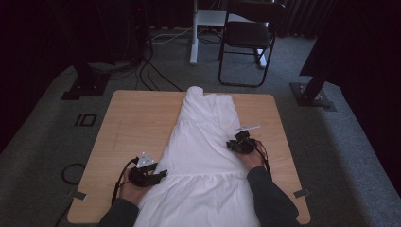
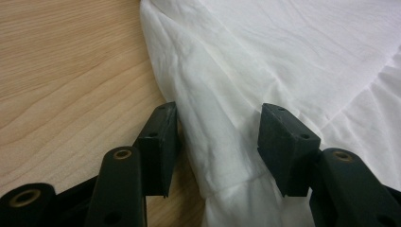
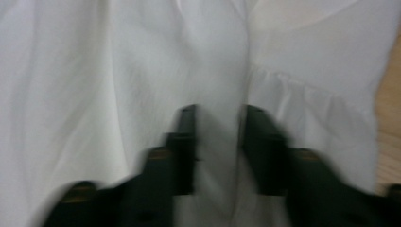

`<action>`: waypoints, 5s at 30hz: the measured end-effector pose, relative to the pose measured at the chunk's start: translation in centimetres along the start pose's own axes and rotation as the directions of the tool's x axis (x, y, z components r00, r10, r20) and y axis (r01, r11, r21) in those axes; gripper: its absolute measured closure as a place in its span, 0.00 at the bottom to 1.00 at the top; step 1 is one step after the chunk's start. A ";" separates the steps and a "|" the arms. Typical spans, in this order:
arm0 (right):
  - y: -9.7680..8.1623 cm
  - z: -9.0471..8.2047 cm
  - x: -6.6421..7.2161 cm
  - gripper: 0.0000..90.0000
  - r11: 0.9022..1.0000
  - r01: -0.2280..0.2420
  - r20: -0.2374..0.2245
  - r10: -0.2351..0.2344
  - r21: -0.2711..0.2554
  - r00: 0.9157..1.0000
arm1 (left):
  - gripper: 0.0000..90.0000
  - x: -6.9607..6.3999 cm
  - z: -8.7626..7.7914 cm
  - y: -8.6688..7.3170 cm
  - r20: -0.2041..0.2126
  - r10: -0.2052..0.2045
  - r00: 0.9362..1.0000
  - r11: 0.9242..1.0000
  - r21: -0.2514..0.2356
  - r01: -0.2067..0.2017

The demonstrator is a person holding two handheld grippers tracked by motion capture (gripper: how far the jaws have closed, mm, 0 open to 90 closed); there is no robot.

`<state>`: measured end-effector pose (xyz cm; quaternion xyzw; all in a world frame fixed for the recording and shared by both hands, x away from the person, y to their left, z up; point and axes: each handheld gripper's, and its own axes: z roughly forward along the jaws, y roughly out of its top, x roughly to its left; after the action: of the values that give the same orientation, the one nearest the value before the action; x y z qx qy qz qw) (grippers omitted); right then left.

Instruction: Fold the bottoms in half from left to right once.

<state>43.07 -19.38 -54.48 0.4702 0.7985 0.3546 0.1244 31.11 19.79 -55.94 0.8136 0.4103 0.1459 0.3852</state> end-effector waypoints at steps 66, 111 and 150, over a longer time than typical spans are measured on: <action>0.9 -1.8 1.3 0.63 0.994 0.043 -0.033 -0.046 -0.104 0.998 | 0.74 -1.0 1.0 0.9 0.008 0.007 1.000 1.000 0.004 -0.007; -4.2 -2.8 -0.7 0.99 1.000 -0.020 0.023 0.020 -0.007 1.000 | 0.80 -1.2 8.8 9.5 0.005 0.062 0.998 0.993 0.097 -0.062; 5.4 -0.9 3.1 0.99 0.991 0.094 0.074 -0.087 -0.096 0.993 | 0.78 -2.9 4.0 3.1 -0.002 0.030 1.000 0.999 -0.015 -0.030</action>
<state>44.53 -15.49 -49.70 0.4386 0.7958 0.3713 0.1912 33.23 14.38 -55.98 0.8168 0.3972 0.1554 0.3886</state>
